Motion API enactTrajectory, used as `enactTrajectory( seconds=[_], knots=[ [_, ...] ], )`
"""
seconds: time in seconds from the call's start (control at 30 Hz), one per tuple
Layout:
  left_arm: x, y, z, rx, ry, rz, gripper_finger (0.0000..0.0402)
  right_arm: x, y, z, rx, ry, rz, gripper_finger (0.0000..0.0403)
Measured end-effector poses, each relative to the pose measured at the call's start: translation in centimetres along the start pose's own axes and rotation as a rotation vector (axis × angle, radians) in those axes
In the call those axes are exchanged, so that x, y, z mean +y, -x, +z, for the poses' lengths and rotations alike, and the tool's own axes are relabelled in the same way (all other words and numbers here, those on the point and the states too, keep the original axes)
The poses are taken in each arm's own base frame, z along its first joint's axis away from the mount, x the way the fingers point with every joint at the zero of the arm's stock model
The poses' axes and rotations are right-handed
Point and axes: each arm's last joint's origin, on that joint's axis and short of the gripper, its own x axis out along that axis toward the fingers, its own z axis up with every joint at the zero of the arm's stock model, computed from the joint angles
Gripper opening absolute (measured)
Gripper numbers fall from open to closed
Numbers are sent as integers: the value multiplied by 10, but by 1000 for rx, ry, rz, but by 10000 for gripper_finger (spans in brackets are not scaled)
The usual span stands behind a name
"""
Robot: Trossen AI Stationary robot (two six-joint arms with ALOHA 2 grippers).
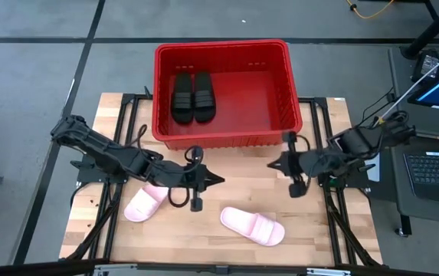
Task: Pick and place slides into bin
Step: Put the right pink slides into the red bin
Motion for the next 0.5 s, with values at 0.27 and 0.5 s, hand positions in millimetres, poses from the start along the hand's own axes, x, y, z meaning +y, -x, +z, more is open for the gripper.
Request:
enactTrajectory(
  seconds=[0.27,0.5],
  knots=[
    [-8,-23,-12,13,50,6,3,32,16,-12,61,36,65,6],
    [-12,-31,-10,-52,101,2,3,65,26,-25,120,58,63,6]
  ],
)
